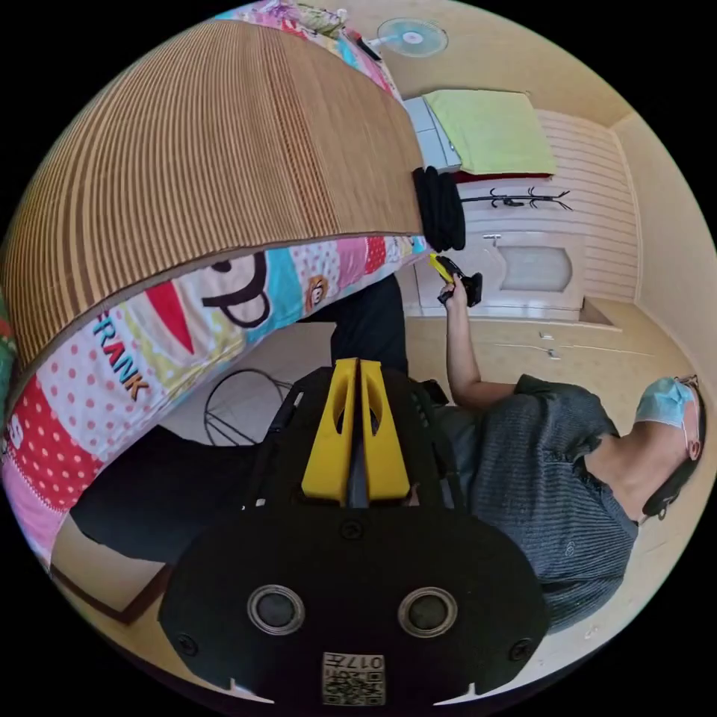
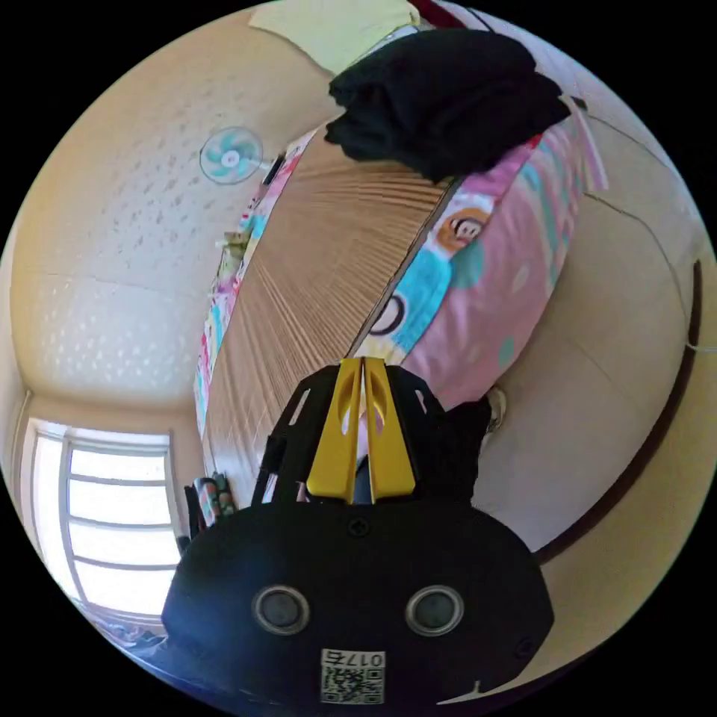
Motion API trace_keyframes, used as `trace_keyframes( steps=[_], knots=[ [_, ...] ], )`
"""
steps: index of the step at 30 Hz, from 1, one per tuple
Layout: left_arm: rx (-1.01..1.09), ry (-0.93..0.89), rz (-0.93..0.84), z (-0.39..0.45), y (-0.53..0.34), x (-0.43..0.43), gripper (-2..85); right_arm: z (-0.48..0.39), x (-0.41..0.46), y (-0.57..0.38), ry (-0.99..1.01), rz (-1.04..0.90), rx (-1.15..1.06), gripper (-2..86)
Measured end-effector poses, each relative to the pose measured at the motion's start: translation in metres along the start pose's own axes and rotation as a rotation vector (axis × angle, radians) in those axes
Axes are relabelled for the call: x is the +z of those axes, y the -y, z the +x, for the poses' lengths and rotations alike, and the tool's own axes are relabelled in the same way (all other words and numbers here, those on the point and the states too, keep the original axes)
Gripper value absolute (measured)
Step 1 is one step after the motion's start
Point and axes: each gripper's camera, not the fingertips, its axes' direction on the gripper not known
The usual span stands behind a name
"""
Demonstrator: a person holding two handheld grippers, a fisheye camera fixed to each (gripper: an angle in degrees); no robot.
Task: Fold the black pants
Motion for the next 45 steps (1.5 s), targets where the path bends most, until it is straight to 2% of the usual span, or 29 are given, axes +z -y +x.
trace_keyframes(
  steps=[6, 8, 10, 13, 15, 16, 17, 19, 21, 27, 31, 35, 45],
  knots=[
    [-0.062, -0.013, 0.063, 0.006, 0.002, 0.001, -1.0, -0.037, -0.036, 0.048, -0.213, 0.283, -0.046, 7.0],
    [-0.080, -0.022, 0.073, 0.005, 0.001, 0.003, -1.0, -0.054, -0.026, 0.061, -0.213, 0.259, -0.111, 13.2],
    [-0.080, -0.018, 0.079, 0.009, -0.001, 0.005, -1.0, -0.069, 0.003, 0.079, -0.229, 0.144, -0.145, 17.8],
    [-0.077, 0.002, 0.062, 0.014, -0.003, 0.010, -1.0, -0.091, 0.040, 0.083, -0.505, -0.002, -0.174, 15.0],
    [-0.068, 0.004, 0.054, 0.016, -0.005, 0.012, -1.0, -0.112, 0.041, 0.081, -0.568, -0.085, -0.196, 12.5],
    [-0.059, 0.004, 0.061, 0.018, -0.007, 0.011, -1.0, -0.136, 0.033, 0.072, -0.642, -0.066, -0.269, 10.3],
    [-0.055, 0.005, 0.066, 0.018, -0.008, 0.010, -1.0, -0.151, 0.028, 0.066, -0.696, -0.036, -0.316, 8.9],
    [-0.050, 0.013, 0.090, 0.018, -0.015, 0.007, -1.0, -0.211, 0.008, 0.035, -0.966, 0.115, -0.497, 4.8],
    [-0.048, 0.012, 0.108, 0.017, -0.020, 0.005, -1.0, -0.249, -0.006, 0.016, -1.099, 0.192, -0.596, 3.5],
    [0.003, 0.010, 0.142, 0.021, -0.040, 0.009, -0.9, -0.364, -0.077, -0.046, -1.278, 0.465, -0.795, 2.0],
    [0.022, 0.073, 0.139, 0.024, -0.052, 0.019, 0.3, -0.428, -0.114, -0.085, -1.295, 0.594, -0.887, 1.6],
    [0.065, 0.059, 0.131, 0.028, -0.060, 0.032, 3.7, -0.474, -0.139, -0.123, -1.272, 0.704, -0.929, 1.6],
    [0.205, -0.020, 0.105, 0.047, -0.074, 0.065, 5.8, -0.586, -0.232, -0.269, -0.899, 1.115, -1.083, 1.8]
  ],
)
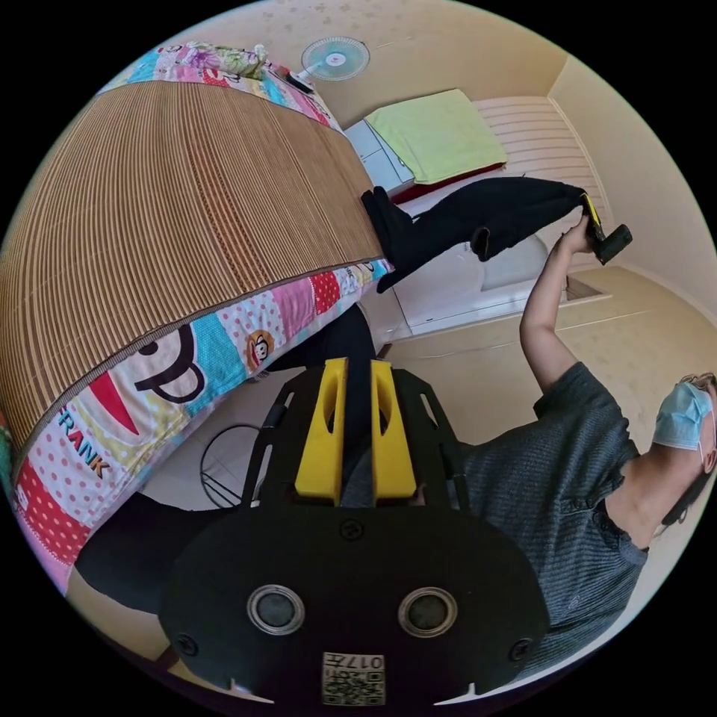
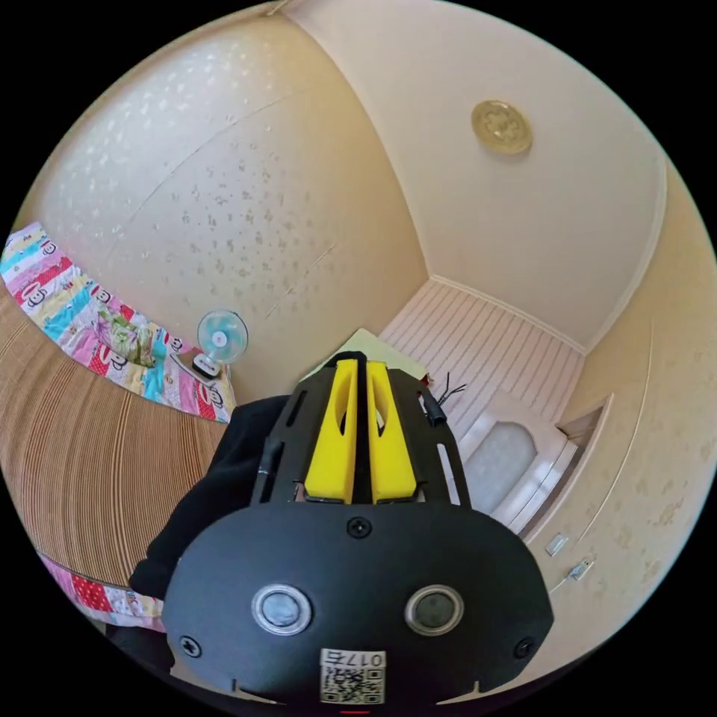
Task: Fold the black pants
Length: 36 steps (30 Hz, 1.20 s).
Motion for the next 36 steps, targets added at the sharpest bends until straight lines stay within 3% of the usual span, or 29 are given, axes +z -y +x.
trace_keyframes(
  steps=[5, 11, 14, 18, 20, 22, 24, 26, 31, 33, 36],
  knots=[
    [0.058, -0.015, 0.023, 0.015, -0.004, 0.001, 7.6, 0.034, -0.032, 0.031, 0.147, 0.134, 0.131, 1.8],
    [0.153, 0.000, 0.082, 0.044, -0.010, -0.011, 8.3, 0.023, 0.006, 0.066, 0.521, 0.145, 0.110, 2.0],
    [0.151, -0.004, 0.102, 0.044, -0.016, -0.009, 8.4, -0.034, 0.061, 0.080, 0.945, 0.066, 0.022, 2.1],
    [0.089, -0.058, 0.106, 0.028, -0.027, 0.006, 8.4, -0.211, 0.119, 0.061, 1.567, -0.224, -0.291, 1.8],
    [0.062, -0.061, 0.103, 0.022, -0.035, 0.012, 8.2, -0.282, 0.135, 0.020, 2.021, -0.319, -0.235, 1.6],
    [0.004, -0.021, 0.109, 0.012, -0.051, 0.013, 8.1, -0.371, 0.155, -0.050, 2.530, -0.586, -0.085, 1.2],
    [-0.051, 0.017, 0.137, 0.002, -0.067, 0.009, 8.0, -0.406, 0.174, -0.112, 2.637, -0.681, 0.178, 1.3],
    [-0.125, 0.035, 0.166, -0.013, -0.084, 0.004, 8.0, -0.420, 0.199, -0.175, 2.582, -0.752, 0.408, 1.7],
    [-0.301, 0.041, 0.215, -0.053, -0.121, 0.001, 8.0, -0.364, 0.244, -0.362, 1.645, -1.085, 0.930, 8.9],
    [-0.325, 0.061, 0.209, -0.056, -0.120, 0.006, 8.0, -0.344, 0.243, -0.403, 1.471, -1.100, 1.030, 11.6],
    [-0.302, 0.056, 0.179, -0.052, -0.100, 0.023, 8.0, -0.354, 0.256, -0.430, 1.558, -1.108, 1.078, 13.1]
  ],
)
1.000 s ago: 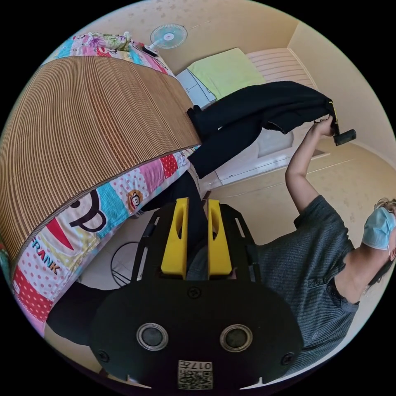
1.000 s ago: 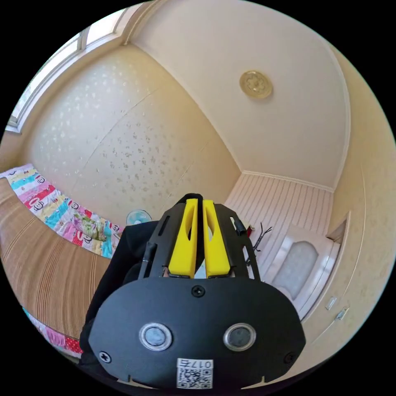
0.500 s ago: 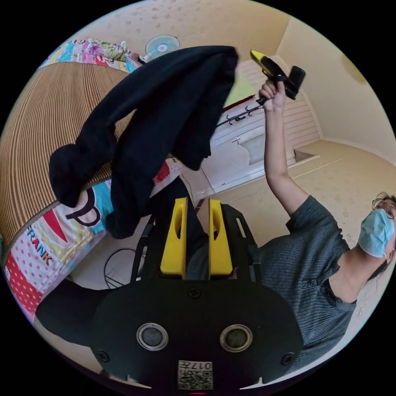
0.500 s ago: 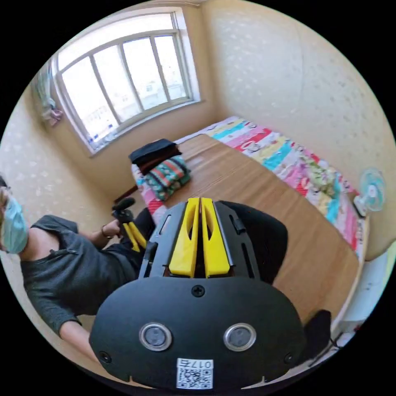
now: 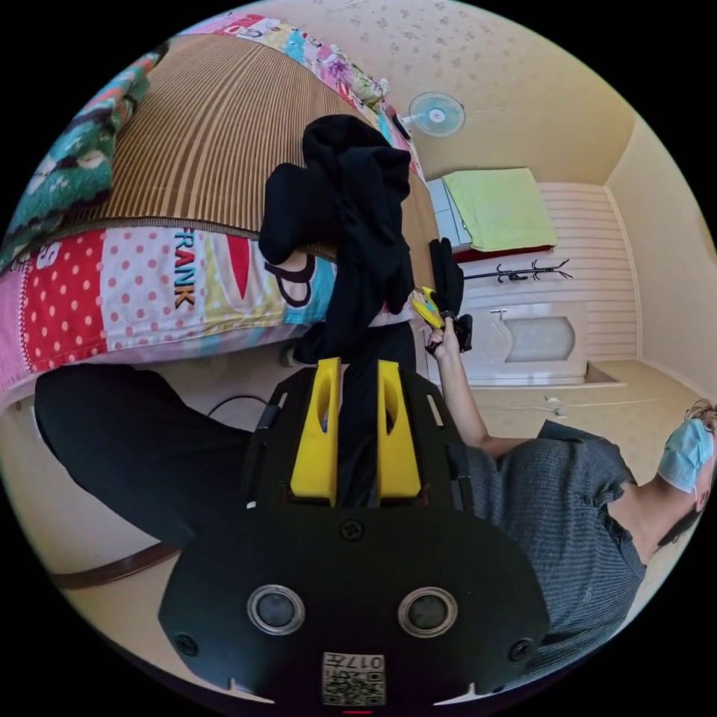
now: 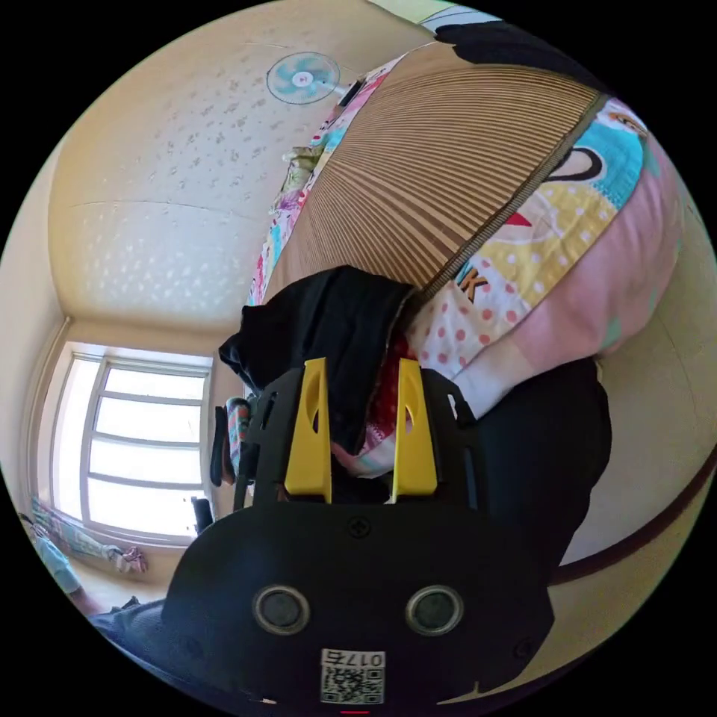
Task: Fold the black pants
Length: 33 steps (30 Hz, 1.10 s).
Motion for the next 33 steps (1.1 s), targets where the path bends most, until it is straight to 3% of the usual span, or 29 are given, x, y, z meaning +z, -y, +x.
trace_keyframes(
  steps=[5, 8, 12, 16, 20, 23, 25, 27, 33],
  knots=[
    [0.146, 0.008, -0.069, 0.054, 0.036, 0.041, 8.6, -0.039, 0.042, 0.031, -0.036, -0.194, -0.168, 9.2],
    [0.239, 0.008, -0.047, 0.091, 0.050, 0.057, 10.7, -0.118, 0.066, 0.015, 0.078, -0.299, -0.458, 5.3],
    [0.271, 0.006, 0.046, 0.109, 0.057, 0.067, 15.5, -0.208, 0.112, -0.058, -0.050, -0.494, -0.845, 3.9],
    [0.222, 0.020, 0.136, 0.106, 0.054, 0.072, 18.2, -0.230, 0.138, -0.118, -0.067, -0.616, -1.042, 3.1],
    [0.184, 0.068, 0.179, 0.108, 0.054, 0.076, 18.3, -0.215, 0.153, -0.145, -0.023, -0.713, -1.032, 2.7],
    [0.166, 0.143, 0.011, 0.111, 0.073, 0.109, 16.4, -0.201, 0.148, -0.155, 0.001, -0.723, -1.025, 2.5],
    [0.205, 0.232, -0.074, 0.114, 0.082, 0.136, 8.4, -0.191, 0.137, -0.152, -0.026, -0.747, -1.006, 3.1],
    [0.250, 0.227, -0.089, 0.121, 0.081, 0.142, 5.7, -0.181, 0.121, -0.144, 0.001, -0.785, -0.990, 4.2],
    [0.310, 0.236, 0.047, 0.142, 0.062, 0.123, 5.1, -0.146, 0.006, -0.092, 0.236, -0.727, -0.917, 3.7]
  ],
)
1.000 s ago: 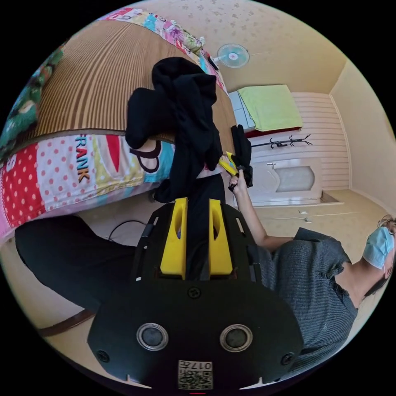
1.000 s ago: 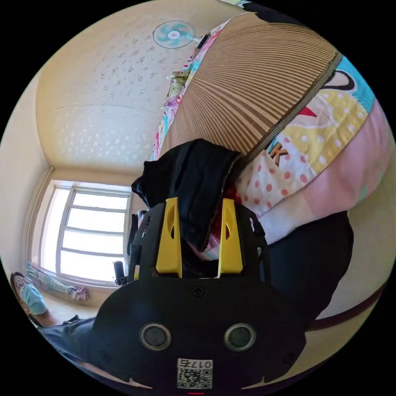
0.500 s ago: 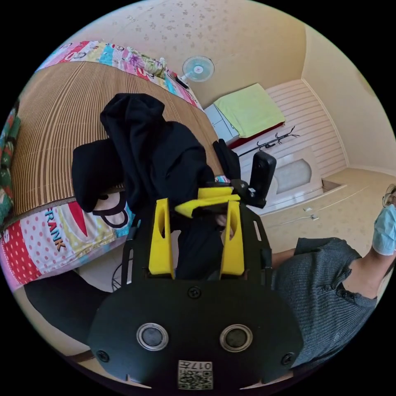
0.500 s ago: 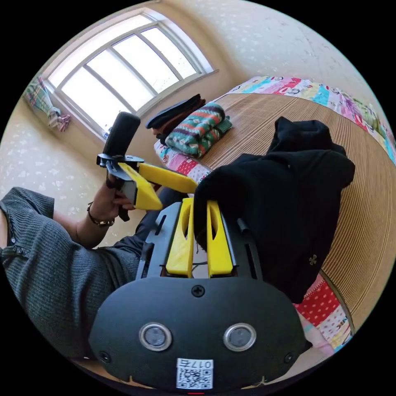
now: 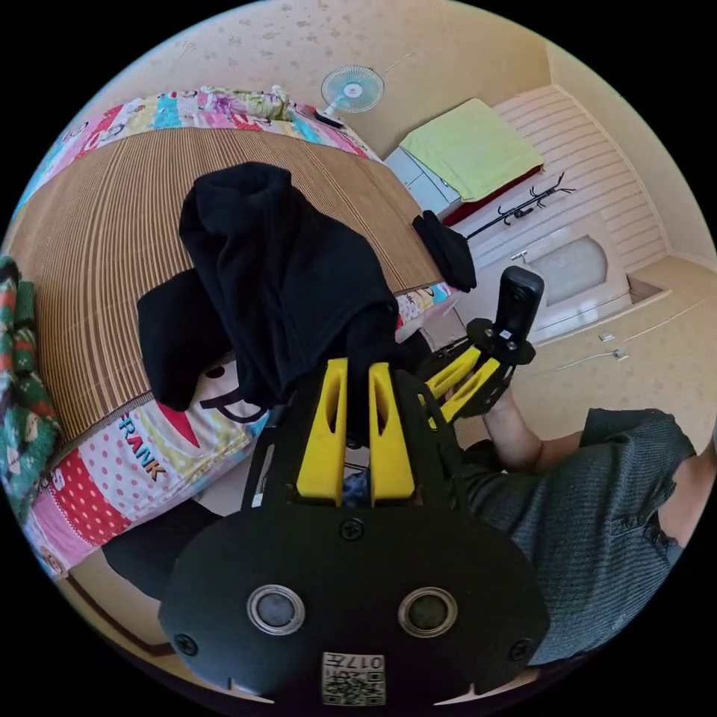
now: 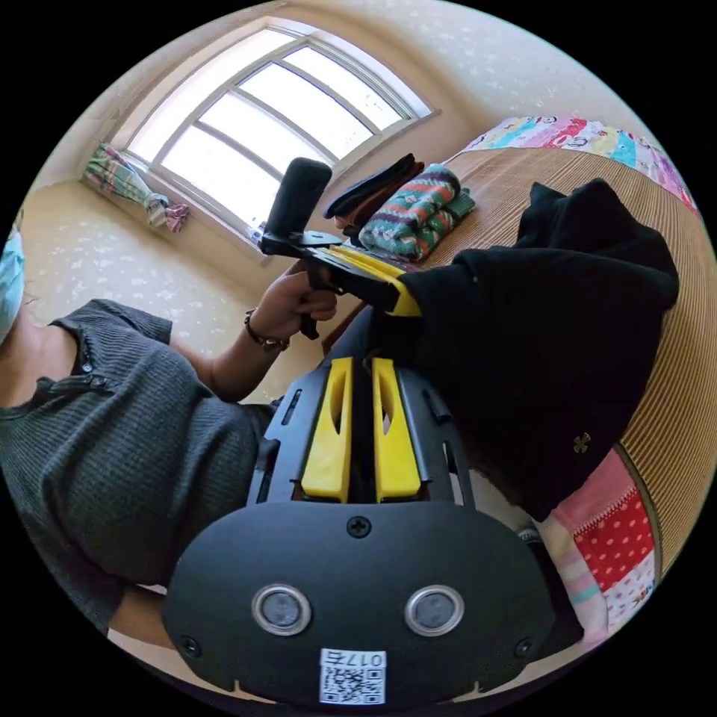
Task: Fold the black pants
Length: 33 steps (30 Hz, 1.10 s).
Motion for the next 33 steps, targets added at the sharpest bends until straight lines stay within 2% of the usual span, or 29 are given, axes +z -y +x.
trace_keyframes(
  steps=[4, 6, 7, 9, 12, 15, 17, 19, 20, 25, 29, 33],
  knots=[
    [-0.042, -0.053, 0.075, -0.004, -0.013, -0.013, 5.0, 0.058, -0.071, -0.050, 0.025, 0.280, 0.316, 3.8],
    [-0.042, -0.059, 0.082, -0.001, -0.017, -0.014, 5.0, 0.086, -0.077, -0.062, 0.137, 0.355, 0.381, 7.2],
    [-0.038, -0.055, 0.087, 0.002, -0.020, -0.013, 5.0, 0.105, -0.071, -0.062, 0.230, 0.347, 0.436, 12.7],
    [-0.028, -0.048, 0.091, 0.009, -0.024, -0.013, 5.0, 0.124, -0.052, -0.055, 0.360, 0.300, 0.470, 17.5],
    [-0.004, -0.021, 0.075, 0.022, -0.031, -0.016, 5.4, 0.119, -0.027, -0.036, 0.495, 0.301, 0.404, 16.1],
    [-0.023, -0.007, 0.128, 0.030, -0.051, -0.038, 8.3, 0.092, -0.031, -0.008, 0.454, 0.235, 0.277, 8.5],
    [-0.026, -0.071, 0.245, 0.033, -0.073, -0.064, 8.5, 0.075, -0.054, 0.003, 0.467, 0.293, 0.177, 6.8],
    [-0.021, -0.123, 0.397, 0.039, -0.105, -0.097, 7.4, 0.051, -0.102, 0.008, 0.501, 0.456, 0.047, 5.4],
    [-0.025, -0.117, 0.419, 0.041, -0.112, -0.104, 7.1, 0.043, -0.116, 0.008, 0.497, 0.499, 0.017, 5.1],
    [-0.002, 0.077, 0.359, 0.076, -0.126, -0.113, 11.7, -0.061, -0.227, -0.001, 0.291, 0.774, -0.216, 3.3],
    [0.076, 0.077, 0.324, 0.100, -0.116, -0.103, 16.4, -0.156, -0.281, -0.023, 0.076, 0.905, -0.404, 2.6],
    [0.130, 0.039, 0.402, 0.117, -0.098, -0.108, 20.9, -0.254, -0.314, -0.064, -0.175, 1.020, -0.583, 2.1]
  ],
)
